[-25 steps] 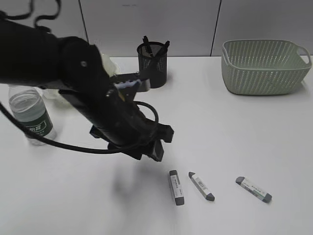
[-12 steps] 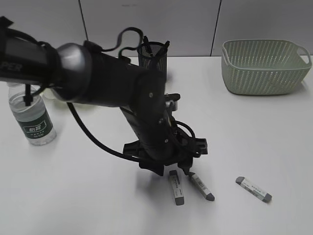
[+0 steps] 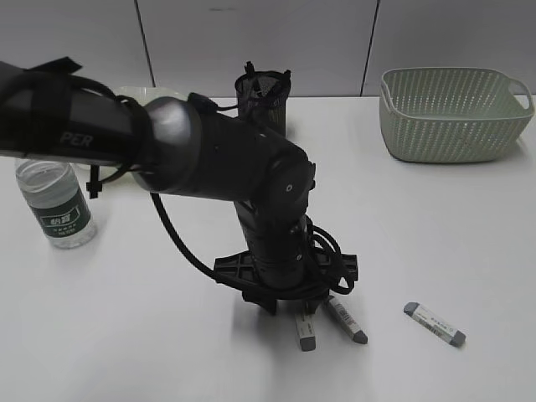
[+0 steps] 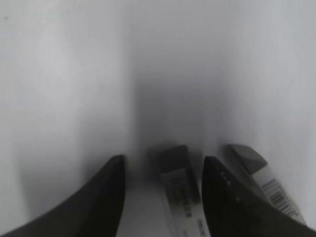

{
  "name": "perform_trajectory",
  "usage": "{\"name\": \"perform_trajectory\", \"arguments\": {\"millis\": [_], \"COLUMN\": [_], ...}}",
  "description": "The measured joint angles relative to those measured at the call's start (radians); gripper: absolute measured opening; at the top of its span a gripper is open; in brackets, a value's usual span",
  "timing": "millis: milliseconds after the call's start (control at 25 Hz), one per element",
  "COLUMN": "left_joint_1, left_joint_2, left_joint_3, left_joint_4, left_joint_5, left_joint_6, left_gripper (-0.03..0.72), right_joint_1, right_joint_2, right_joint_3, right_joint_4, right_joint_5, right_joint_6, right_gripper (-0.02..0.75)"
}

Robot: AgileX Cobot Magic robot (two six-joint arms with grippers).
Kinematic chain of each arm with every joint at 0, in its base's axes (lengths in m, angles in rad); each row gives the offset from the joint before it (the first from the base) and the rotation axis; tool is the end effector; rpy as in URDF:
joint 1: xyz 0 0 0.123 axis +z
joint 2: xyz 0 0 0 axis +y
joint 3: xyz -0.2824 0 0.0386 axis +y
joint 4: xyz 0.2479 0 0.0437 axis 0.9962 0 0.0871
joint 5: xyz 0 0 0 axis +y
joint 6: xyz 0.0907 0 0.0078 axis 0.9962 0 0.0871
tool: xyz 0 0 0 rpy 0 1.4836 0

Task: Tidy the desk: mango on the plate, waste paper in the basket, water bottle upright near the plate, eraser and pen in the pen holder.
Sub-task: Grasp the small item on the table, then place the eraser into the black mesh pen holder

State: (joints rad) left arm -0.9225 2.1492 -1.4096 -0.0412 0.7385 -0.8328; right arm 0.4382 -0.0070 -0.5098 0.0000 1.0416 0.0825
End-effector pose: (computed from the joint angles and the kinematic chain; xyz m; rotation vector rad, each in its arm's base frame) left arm 0.2489 -0.3327 0.1140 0.0938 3.0392 -0.2406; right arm -0.0057 -0.0027 0.2814 -0.3581 1.9921 0.3315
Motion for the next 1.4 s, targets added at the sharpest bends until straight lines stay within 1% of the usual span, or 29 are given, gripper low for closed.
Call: {"name": "perform_trajectory", "arguments": {"millis": [80, 160, 200, 280, 360, 520, 600, 680, 760, 800, 880, 920, 1000, 1120, 1160, 1280, 1320, 1400], "left_joint_1": [-0.006, -0.015, -0.018, -0.02, -0.021, -0.025, -0.028, -0.029, -0.028, -0.022, 0.001, 0.019, 0.085, 0.231, 0.291, 0.446, 0.478, 0.539], "left_joint_2": [0.003, 0.005, 0.006, 0.008, 0.007, 0.007, 0.005, -0.005, -0.043, -0.079, -0.164, -0.208, -0.323, -0.469, -0.502, -0.52, -0.508, -0.461], "left_joint_3": [-0.005, -0.007, -0.007, -0.007, -0.008, -0.008, -0.008, -0.004, 0.008, 0.022, 0.067, 0.098, 0.205, 0.342, 0.378, 0.407, 0.406, 0.384], "left_joint_4": [0.017, 0.041, 0.053, 0.079, 0.102, 0.13, 0.161, 0.244, 0.353, 0.386, 0.428, 0.434, 0.448, 0.486, 0.54, 0.69, 0.733, 0.769], "left_joint_5": [0.007, 0.018, 0.026, 0.045, 0.055, 0.049, 0.043, 0.033, 0.018, -0.005, -0.109, -0.18, -0.378, -0.661, -0.757, -1.02, -1.091, -1.216], "left_joint_6": [-0.009, -0.016, -0.018, -0.023, -0.026, -0.028, -0.028, -0.028, -0.028, -0.028, -0.028, -0.028, -0.01, 0.009, 0.013, 0.018, 0.019, 0.02], "left_gripper": [0.377, 0.347, 0.312, 0.212, 0.14, 0.14, 0.14, 0.14, 0.14, 0.14, 0.14, 0.14, 0.14, 0.14, 0.14, 0.14, 0.14, 0.14], "right_joint_1": [0.0, 0.0, 0.0, 0.0, 0.0, 0.0, 0.0, 0.0, 0.0, 0.0, 0.0, 0.0, 0.0, 0.0, 0.0, 0.0, 0.0, 0.0], "right_joint_2": [0.0, 0.0, 0.0, 0.0, 0.0, 0.0, 0.0, 0.0, 0.0, 0.0, 0.0, 0.0, 0.0, 0.0, 0.0, 0.0, 0.0, 0.0], "right_joint_3": [0.0, 0.0, 0.0, 0.0, 0.0, 0.0, 0.0, 0.0, 0.0, 0.0, 0.0, 0.0, 0.0, 0.0, 0.0, 0.0, 0.0, 0.0], "right_joint_4": [0.0, 0.0, 0.0, 0.0, 0.0, 0.0, 0.0, 0.0, 0.0, 0.0, 0.0, 0.0, 0.0, 0.0, 0.0, 0.0, 0.0, 0.0], "right_joint_5": [0.0, 0.0, 0.0, 0.0, 0.0, 0.0, 0.0, 0.0, 0.0, 0.0, 0.0, 0.0, 0.0, 0.0, 0.0, 0.0, 0.0, 0.0], "right_joint_6": [0.0, 0.0, 0.0, 0.0, 0.0, 0.0, 0.0, 0.001, 0.001, 0.001, 0.001, 0.001, 0.001, 0.001, 0.001, 0.001, 0.001, 0.001], "right_gripper": [0.412, 0.412, 0.412, 0.412, 0.412, 0.412, 0.412, 0.412, 0.412, 0.412, 0.412, 0.412, 0.412, 0.412, 0.412, 0.412, 0.412, 0.412]}}
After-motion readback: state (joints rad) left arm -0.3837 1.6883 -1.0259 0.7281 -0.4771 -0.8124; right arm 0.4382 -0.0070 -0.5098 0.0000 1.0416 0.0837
